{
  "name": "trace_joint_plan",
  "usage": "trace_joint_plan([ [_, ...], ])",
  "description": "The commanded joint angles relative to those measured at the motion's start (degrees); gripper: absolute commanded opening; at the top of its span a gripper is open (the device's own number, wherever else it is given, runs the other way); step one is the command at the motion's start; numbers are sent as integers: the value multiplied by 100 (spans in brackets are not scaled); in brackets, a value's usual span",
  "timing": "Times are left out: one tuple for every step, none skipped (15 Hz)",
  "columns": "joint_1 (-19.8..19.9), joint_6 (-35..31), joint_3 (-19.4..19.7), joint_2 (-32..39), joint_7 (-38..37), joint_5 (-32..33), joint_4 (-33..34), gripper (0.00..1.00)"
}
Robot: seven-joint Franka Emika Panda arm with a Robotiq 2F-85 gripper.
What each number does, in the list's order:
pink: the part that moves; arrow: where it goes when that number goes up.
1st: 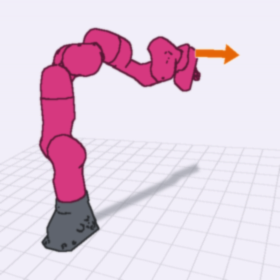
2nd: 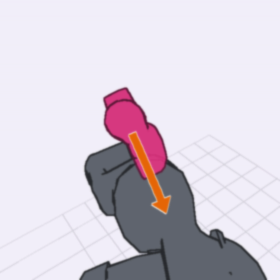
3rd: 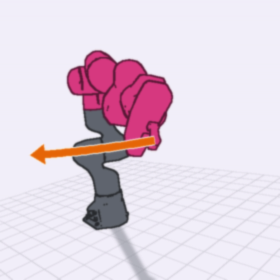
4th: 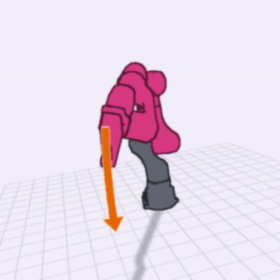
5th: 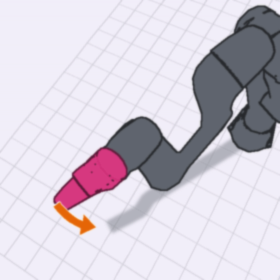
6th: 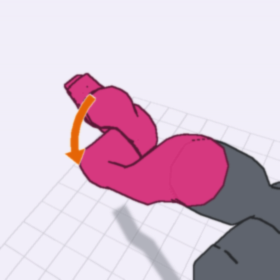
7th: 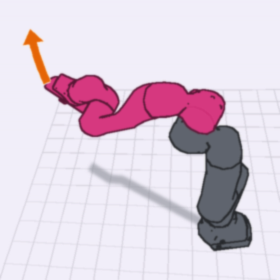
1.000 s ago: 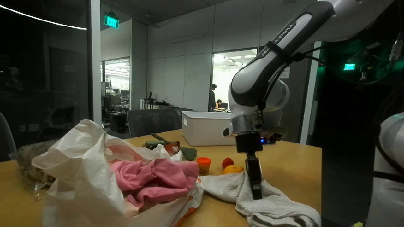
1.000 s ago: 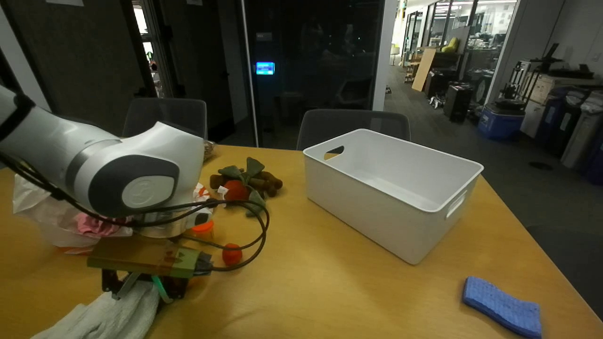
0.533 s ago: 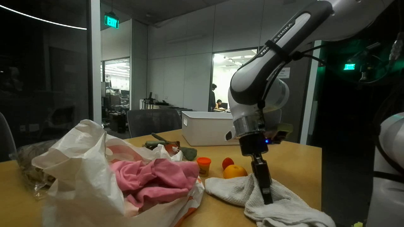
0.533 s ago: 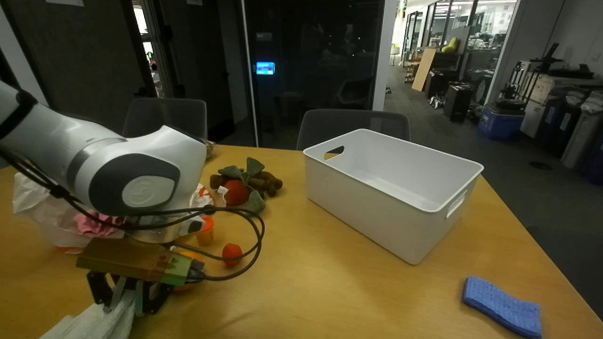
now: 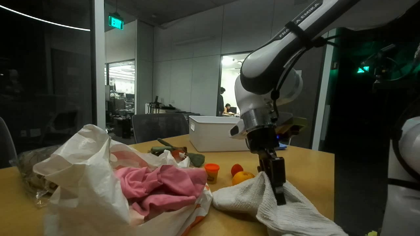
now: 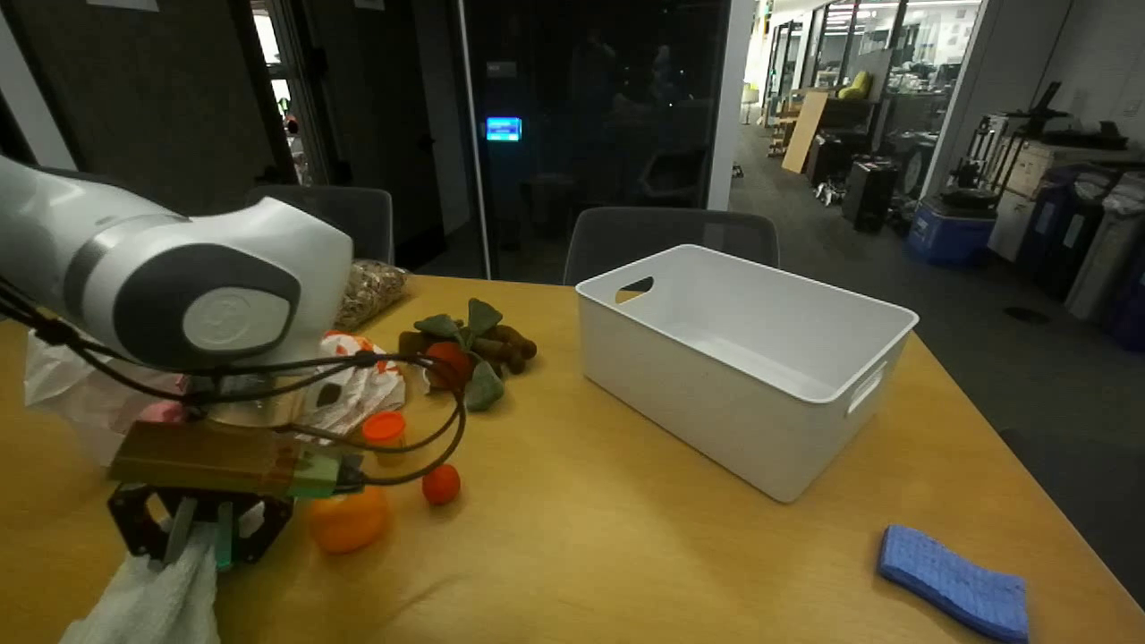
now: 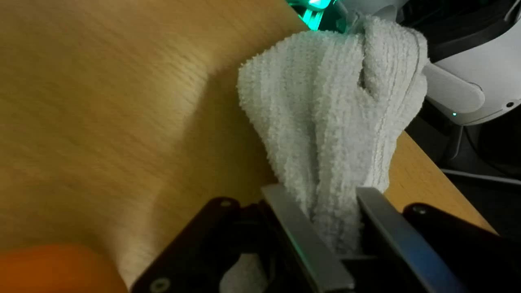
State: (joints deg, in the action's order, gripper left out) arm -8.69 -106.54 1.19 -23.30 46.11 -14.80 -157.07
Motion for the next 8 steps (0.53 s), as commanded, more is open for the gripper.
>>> trace_joint_plan([
  [-384,-235,-354,-962,-137,-103,-147,5],
  [-512,-296,-464,-1116,-204,-99,-109,5],
  [-643,-382,-584,-1243,-302,-95,-64,5],
  [-761,-498,-686,-1349,-405,-54,-12,5],
  [-868,-618,-782,-1448,-511,14,42,5],
  [-1038,-716,-937,-1661,-718,-15,37,5],
  [-1154,-851,-1028,-1770,-861,5,92,5],
  [-1246,-924,-1102,-1884,-993,87,177,5],
])
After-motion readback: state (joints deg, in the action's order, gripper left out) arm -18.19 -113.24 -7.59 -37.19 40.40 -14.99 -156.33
